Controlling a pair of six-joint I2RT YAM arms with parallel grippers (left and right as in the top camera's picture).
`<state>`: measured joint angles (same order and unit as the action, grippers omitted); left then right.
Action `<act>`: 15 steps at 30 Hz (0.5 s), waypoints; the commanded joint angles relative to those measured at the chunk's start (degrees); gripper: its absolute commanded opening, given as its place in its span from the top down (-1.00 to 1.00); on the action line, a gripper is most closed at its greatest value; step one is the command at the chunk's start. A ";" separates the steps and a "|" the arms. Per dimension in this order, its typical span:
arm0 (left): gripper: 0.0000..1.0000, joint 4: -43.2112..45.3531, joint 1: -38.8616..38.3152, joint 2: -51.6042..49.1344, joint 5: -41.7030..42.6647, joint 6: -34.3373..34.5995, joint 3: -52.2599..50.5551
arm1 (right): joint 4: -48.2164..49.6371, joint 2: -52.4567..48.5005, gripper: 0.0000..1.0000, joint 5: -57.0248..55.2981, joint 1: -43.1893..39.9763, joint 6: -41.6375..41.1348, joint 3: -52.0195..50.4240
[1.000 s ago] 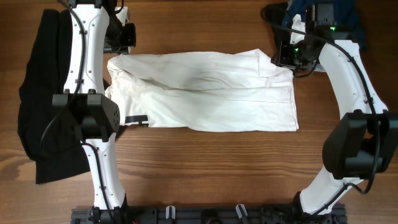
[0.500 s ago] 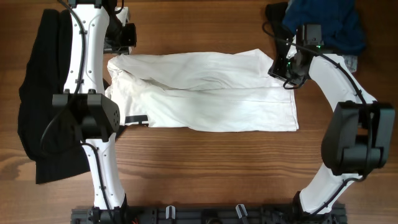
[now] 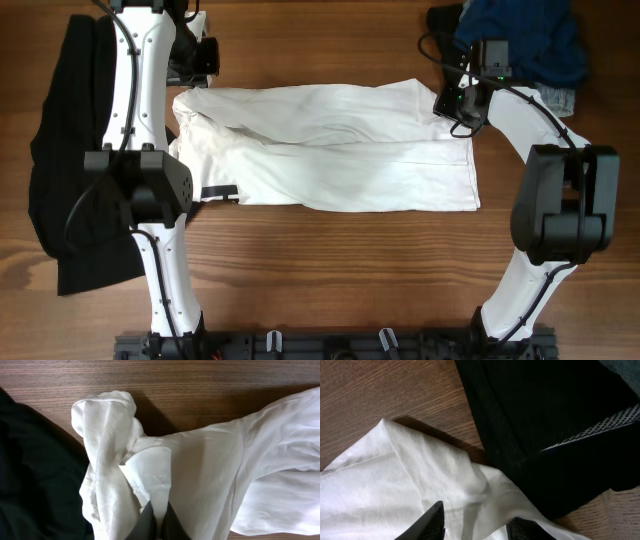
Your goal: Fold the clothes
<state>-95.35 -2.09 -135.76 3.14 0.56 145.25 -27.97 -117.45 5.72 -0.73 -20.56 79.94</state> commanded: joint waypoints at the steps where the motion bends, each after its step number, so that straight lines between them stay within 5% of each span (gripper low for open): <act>1: 0.92 0.13 -0.04 1.40 0.92 0.28 0.15 | 0.31 -1.51 0.23 1.03 0.13 -0.66 -0.48; 15: 0.92 0.13 -0.04 1.40 0.92 0.28 0.15 | 0.48 -4.59 0.45 1.79 2.21 -5.18 -0.44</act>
<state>-95.15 -2.09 -135.76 3.14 0.54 145.25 -27.51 -119.96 6.42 1.21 -23.51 79.96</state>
